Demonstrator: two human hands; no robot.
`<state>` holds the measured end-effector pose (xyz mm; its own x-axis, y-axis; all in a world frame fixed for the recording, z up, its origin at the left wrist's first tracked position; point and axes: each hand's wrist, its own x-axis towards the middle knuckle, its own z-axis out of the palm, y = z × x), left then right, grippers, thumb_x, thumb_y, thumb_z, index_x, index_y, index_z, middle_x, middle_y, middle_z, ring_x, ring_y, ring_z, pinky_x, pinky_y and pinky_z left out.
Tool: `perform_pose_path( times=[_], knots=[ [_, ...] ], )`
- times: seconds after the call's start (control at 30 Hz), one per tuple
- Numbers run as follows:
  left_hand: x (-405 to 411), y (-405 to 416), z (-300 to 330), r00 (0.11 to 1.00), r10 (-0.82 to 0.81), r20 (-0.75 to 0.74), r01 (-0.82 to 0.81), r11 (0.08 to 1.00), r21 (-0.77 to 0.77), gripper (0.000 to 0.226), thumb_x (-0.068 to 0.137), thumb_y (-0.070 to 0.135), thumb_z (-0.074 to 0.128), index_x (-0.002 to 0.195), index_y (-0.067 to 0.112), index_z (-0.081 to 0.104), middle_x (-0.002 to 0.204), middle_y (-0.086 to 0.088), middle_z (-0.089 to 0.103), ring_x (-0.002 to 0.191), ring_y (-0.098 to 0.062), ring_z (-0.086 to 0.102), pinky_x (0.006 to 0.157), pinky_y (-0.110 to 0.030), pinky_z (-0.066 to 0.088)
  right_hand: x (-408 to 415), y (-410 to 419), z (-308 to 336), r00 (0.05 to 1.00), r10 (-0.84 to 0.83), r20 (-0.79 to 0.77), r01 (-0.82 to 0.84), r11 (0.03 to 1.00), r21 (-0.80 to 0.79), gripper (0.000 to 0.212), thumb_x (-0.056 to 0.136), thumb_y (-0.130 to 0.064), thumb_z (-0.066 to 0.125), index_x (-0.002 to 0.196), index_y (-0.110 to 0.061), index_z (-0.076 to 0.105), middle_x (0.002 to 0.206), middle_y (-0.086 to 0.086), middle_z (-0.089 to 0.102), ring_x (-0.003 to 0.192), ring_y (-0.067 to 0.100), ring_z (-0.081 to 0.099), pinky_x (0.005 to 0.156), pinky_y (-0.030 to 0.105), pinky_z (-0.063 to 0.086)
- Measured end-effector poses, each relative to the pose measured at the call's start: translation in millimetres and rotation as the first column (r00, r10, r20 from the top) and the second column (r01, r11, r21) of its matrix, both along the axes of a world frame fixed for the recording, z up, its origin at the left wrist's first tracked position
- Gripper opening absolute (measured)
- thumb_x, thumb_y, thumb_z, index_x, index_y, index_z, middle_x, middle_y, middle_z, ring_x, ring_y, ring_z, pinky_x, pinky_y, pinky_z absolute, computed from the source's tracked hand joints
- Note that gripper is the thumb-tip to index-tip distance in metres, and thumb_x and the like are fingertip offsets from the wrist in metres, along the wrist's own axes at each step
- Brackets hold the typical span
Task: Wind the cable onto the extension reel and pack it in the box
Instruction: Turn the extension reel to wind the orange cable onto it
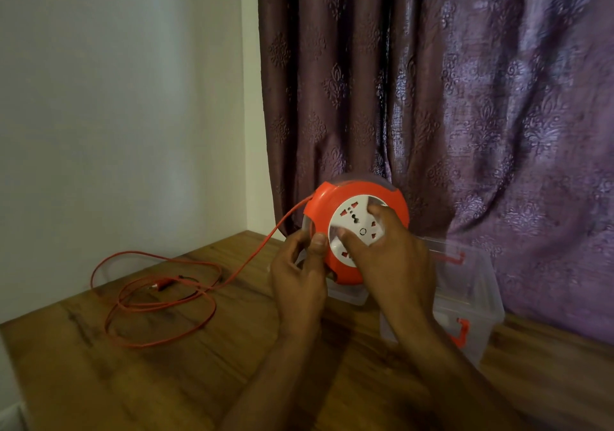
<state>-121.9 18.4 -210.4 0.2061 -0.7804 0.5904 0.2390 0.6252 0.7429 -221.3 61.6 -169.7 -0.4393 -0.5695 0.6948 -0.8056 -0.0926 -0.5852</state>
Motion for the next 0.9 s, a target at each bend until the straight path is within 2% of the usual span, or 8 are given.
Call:
perform_pose_path(
  times=[0.13,0.27,0.43,0.6,0.7,0.77,0.83,0.9],
  knots=[
    [-0.2,-1.7,-1.3,1.0,-0.013,0.027,0.013,1.0,-0.002,0.017,0.086,0.048,0.062,0.103,0.051,0.064,0.107,0.019,0.071,0.104,-0.005,0.067,0.085,-0.041,0.06,-2.2,-0.4,2.4,0.992,0.032,0.122,-0.029,0.999,-0.022,0.058,0.072,-0.067,0.062,0.121,-0.039,0.05,0.116,0.0,0.067,0.103,0.027,0.061,0.075,0.034,0.047],
    [0.8,-0.2,-0.2,0.995,-0.067,0.067,0.069,0.997,-0.021,0.018,0.086,0.048,0.06,0.093,0.064,0.061,0.1,0.035,0.068,0.098,0.009,0.065,0.077,-0.027,0.059,-2.8,-1.2,1.8,0.989,0.047,0.139,-0.045,0.999,-0.02,0.057,0.073,-0.065,0.063,0.122,-0.036,0.05,0.116,0.001,0.066,0.103,0.027,0.061,0.07,0.031,0.042],
    [1.8,-2.9,-2.1,0.988,-0.132,0.081,0.133,0.991,-0.004,0.024,0.086,0.045,0.06,0.107,0.057,0.056,0.101,0.041,0.065,0.1,0.011,0.064,0.07,-0.015,0.056,-1.8,-0.9,-0.8,0.987,0.042,0.153,-0.043,0.999,0.001,0.057,0.075,-0.063,0.063,0.122,-0.034,0.051,0.117,0.003,0.066,0.105,0.029,0.06,0.069,0.029,0.037],
    [0.3,-4.6,-5.7,0.989,-0.135,0.061,0.134,0.991,0.022,0.026,0.087,0.043,0.059,0.112,0.051,0.057,0.111,0.026,0.068,0.108,0.001,0.065,0.086,-0.031,0.059,-2.6,-0.1,0.2,0.963,0.088,0.254,-0.091,0.996,-0.002,0.053,0.076,-0.059,0.063,0.121,-0.031,0.056,0.117,0.001,0.066,0.102,0.025,0.062,0.072,0.027,0.042],
    [0.3,-3.9,-6.6,0.99,-0.137,0.02,0.137,0.99,0.037,0.035,0.089,0.04,0.06,0.123,0.038,0.059,0.121,0.009,0.069,0.112,-0.01,0.066,0.09,-0.042,0.058,-1.6,0.1,2.2,0.869,0.232,0.437,-0.246,0.969,-0.025,0.057,0.079,-0.056,0.063,0.126,-0.025,0.052,0.091,0.003,0.073,0.07,0.026,0.069,0.062,0.036,0.056],
    [1.1,-4.2,-7.1,0.992,-0.128,-0.003,0.128,0.991,0.044,0.03,0.091,0.037,0.06,0.12,0.038,0.06,0.119,0.006,0.069,0.11,-0.012,0.067,0.087,-0.042,0.059,-0.8,-1.3,2.4,0.762,0.316,0.565,-0.347,0.936,-0.055,0.058,0.081,-0.051,0.064,0.129,-0.021,0.048,0.074,0.003,0.074,0.045,0.019,0.062,0.04,0.024,0.045],
    [2.3,-4.3,-7.0,0.992,-0.125,-0.018,0.126,0.991,0.047,0.024,0.092,0.035,0.061,0.115,0.042,0.06,0.115,0.008,0.071,0.106,-0.011,0.069,0.082,-0.036,0.061,0.0,-3.4,1.7,0.647,0.376,0.663,-0.426,0.9,-0.095,0.055,0.083,-0.047,0.065,0.126,-0.018,0.047,0.072,0.002,0.074,0.038,0.016,0.057,0.035,0.02,0.035],
    [3.7,-5.0,-6.6,0.993,-0.116,-0.025,0.117,0.991,0.059,0.024,0.093,0.034,0.06,0.115,0.041,0.06,0.115,0.008,0.071,0.107,-0.01,0.069,0.08,-0.033,0.061,0.7,-4.9,1.4,0.605,0.397,0.69,-0.47,0.878,-0.093,0.054,0.084,-0.042,0.065,0.125,-0.013,0.047,0.073,0.001,0.074,0.037,0.015,0.054,0.033,0.02,0.034]
  ],
)
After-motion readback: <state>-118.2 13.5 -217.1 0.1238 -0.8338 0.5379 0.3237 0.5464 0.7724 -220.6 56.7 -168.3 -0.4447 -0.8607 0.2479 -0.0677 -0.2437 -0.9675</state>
